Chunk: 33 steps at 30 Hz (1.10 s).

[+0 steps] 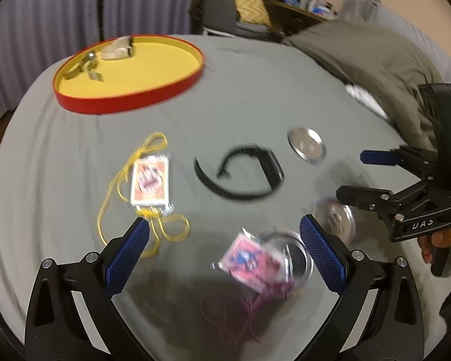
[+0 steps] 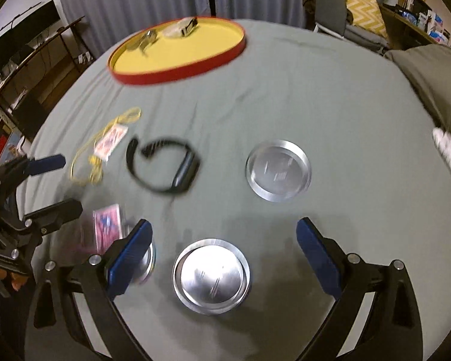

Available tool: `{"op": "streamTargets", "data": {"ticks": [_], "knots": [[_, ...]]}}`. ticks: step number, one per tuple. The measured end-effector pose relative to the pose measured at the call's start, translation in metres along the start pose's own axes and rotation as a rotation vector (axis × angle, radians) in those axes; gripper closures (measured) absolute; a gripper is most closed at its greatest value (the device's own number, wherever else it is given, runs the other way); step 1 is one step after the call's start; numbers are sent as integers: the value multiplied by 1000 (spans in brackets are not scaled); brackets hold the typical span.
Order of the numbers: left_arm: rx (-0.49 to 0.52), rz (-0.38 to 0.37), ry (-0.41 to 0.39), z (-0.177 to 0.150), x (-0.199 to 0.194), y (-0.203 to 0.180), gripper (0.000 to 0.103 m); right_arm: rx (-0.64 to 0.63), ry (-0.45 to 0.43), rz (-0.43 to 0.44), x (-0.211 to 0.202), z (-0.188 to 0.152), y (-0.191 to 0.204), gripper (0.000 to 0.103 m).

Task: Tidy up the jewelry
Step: 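Move both tools back toward the pink lanyard badge and silver pins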

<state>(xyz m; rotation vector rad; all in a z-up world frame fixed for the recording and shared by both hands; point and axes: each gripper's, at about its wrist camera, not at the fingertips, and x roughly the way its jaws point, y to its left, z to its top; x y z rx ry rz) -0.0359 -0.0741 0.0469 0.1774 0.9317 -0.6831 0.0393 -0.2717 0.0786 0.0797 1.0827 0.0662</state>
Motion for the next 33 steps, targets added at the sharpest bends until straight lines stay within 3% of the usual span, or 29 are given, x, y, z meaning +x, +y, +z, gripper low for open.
{"op": "streamTargets", "data": {"ticks": [9, 13, 15, 21, 26, 33], "knots": [[98, -81, 14, -25, -10, -13, 5, -31, 45, -17, 15, -44, 14, 10], [182, -59, 50, -37, -3, -25, 5, -33, 58, -12, 22, -54, 14, 10], [203, -40, 104, -42, 6, -29, 5, -47, 69, -9, 26, -58, 17, 10], [119, -13, 230, -49, 27, -8, 5, -71, 40, -31, 29, -66, 19, 9], [111, -17, 243, -50, 25, -3, 5, -72, 7, -37, 29, -75, 21, 9], [172, 30, 266, -54, 29, -9, 5, -70, 5, -34, 28, -76, 19, 9]]}}
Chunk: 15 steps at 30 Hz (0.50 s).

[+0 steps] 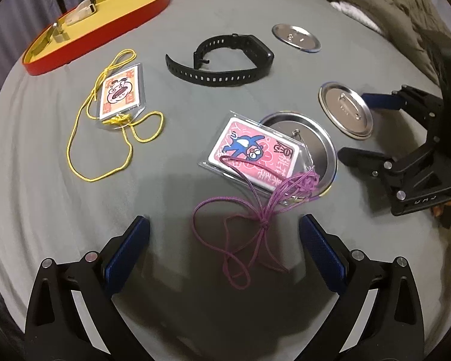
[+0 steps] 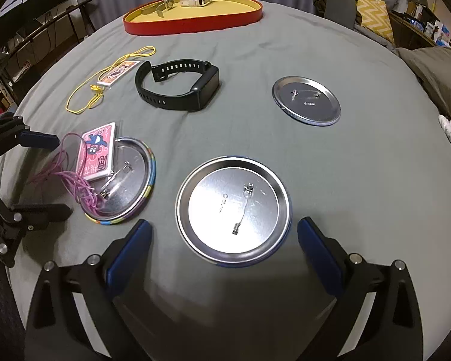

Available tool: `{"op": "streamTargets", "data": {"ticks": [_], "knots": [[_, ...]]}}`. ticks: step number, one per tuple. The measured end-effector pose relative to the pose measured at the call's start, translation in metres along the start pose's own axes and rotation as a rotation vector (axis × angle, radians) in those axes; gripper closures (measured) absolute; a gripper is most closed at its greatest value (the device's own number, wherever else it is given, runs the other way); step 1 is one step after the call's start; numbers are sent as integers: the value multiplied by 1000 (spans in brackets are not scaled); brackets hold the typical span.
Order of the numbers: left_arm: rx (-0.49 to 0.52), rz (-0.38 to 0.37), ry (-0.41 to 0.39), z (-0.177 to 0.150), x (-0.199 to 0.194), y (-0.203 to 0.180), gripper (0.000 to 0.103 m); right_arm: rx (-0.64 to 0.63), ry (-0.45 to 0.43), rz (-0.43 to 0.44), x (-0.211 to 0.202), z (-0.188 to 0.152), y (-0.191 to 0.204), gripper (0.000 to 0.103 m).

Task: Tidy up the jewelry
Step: 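Move both tools back toward the pink lanyard badge and silver pins, then grasp the pink lanyard cord with the left tool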

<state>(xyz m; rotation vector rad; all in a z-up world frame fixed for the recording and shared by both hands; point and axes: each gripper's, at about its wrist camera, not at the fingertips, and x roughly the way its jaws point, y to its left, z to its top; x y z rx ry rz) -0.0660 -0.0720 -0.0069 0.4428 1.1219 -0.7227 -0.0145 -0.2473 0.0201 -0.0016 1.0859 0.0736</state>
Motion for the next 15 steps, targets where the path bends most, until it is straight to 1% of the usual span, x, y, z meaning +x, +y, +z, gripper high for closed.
{"op": "streamTargets", "data": {"ticks": [5, 8, 9, 11, 13, 14, 15], "knots": [[-45, -38, -10, -1, -3, 4, 6, -9, 3, -14, -1, 1, 2, 9], [-38, -23, -5, 0, -1, 2, 9, -25, 10, -36, 0, 3, 6, 9], [-29, -3, 0, -1, -1, 1, 12, -26, 11, -39, 0, 3, 7, 9], [-26, 8, 1, -1, -2, 1, 16, -29, 11, -40, 0, 4, 6, 9], [-36, 12, 0, -1, -4, 4, 23, -33, 9, -41, 0, 5, 6, 9], [-43, 12, 0, -1, -5, 6, 25, -37, 7, -41, 0, 5, 6, 11], [-50, 13, -2, -1, -7, 8, 30, -41, 4, -38, -1, 5, 8, 14]]}}
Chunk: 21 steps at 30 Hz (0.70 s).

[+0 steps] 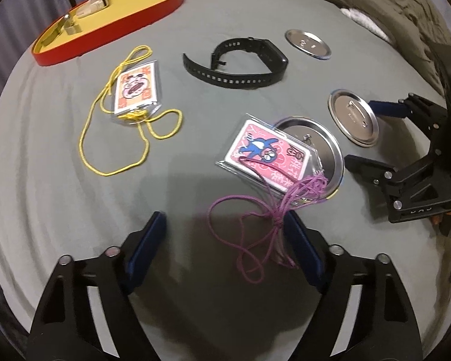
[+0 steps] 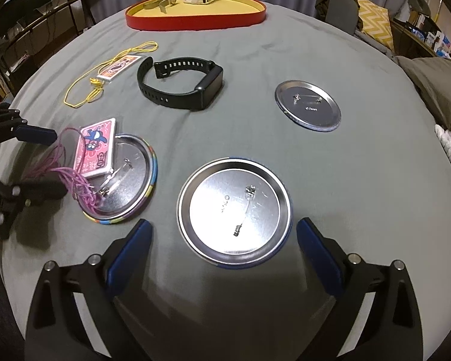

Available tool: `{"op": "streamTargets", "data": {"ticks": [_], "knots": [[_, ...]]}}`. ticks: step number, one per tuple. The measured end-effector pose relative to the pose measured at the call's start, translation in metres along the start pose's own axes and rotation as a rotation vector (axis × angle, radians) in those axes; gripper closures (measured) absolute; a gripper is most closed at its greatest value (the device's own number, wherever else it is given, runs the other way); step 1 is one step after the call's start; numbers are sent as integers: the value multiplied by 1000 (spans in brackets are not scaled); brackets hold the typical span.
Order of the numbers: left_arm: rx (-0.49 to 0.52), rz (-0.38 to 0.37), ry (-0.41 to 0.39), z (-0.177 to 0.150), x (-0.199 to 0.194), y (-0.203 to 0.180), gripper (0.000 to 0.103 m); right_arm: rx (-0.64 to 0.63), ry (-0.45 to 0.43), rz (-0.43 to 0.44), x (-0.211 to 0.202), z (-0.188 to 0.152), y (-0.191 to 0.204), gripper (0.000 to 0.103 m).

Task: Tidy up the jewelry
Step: 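Grasp the pink lanyard cord with the left tool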

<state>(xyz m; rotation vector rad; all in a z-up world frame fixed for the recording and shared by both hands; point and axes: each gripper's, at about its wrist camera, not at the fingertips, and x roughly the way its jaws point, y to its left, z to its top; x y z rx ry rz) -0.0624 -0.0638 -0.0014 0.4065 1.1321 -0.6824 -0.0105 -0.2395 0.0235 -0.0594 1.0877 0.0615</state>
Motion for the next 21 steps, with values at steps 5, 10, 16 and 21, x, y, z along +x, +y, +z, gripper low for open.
{"op": "streamTargets", "data": {"ticks": [5, 10, 16, 21], "knots": [[-31, -10, -14, 1, -5, 8, 54, -19, -8, 8, -1, 3, 4, 23], [-62, -30, -26, 3, -10, 14, 77, -21, -16, 18, -3, 4, 5, 34], [-74, -47, -36, 2, -15, 16, 97, -17, -20, 25, -4, 5, 4, 34], [-82, -55, -53, 1, -19, 20, 98, -15, -24, 29, -5, 5, 2, 35]]}}
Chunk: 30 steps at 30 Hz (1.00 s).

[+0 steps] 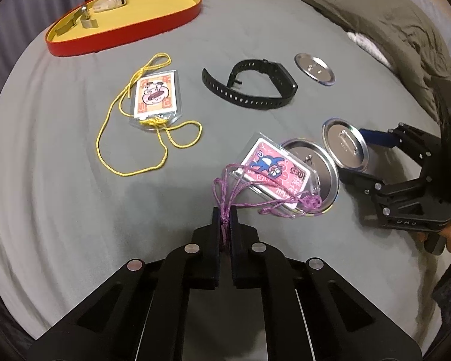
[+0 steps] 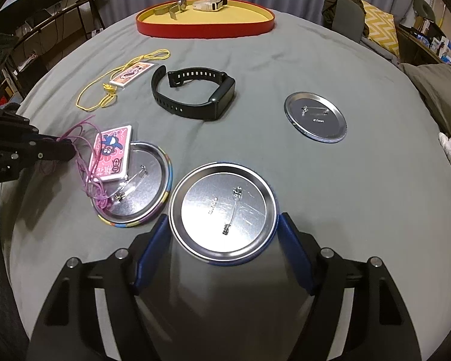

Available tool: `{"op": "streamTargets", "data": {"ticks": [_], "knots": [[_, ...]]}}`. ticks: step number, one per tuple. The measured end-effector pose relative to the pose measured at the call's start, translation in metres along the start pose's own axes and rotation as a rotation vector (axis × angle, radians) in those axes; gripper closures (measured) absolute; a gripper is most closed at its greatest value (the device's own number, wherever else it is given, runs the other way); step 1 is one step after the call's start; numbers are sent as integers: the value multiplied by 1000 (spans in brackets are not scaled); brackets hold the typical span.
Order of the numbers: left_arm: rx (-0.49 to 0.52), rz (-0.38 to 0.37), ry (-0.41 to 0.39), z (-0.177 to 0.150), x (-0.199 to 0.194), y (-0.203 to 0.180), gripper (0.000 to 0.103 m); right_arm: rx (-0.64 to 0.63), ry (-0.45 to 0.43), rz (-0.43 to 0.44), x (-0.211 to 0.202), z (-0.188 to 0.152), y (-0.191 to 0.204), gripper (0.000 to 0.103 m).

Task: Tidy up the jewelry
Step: 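Grasp the pink lanyard cord with the left tool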

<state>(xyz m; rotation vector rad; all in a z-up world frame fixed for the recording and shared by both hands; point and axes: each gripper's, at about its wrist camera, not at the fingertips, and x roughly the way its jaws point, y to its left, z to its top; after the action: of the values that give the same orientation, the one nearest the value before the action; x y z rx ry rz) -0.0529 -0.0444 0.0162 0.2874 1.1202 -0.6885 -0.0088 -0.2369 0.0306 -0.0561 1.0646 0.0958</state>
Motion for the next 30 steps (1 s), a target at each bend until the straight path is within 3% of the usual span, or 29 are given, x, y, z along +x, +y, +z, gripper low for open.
{"op": "streamTargets", "data": {"ticks": [18, 30], "knots": [[-21, 11, -103, 7, -20, 3, 98, 34, -46, 9, -13, 5, -6, 35], [-24, 7, -125, 9, -24, 5, 98, 48, -91, 3, -29, 14, -13, 35]]}}
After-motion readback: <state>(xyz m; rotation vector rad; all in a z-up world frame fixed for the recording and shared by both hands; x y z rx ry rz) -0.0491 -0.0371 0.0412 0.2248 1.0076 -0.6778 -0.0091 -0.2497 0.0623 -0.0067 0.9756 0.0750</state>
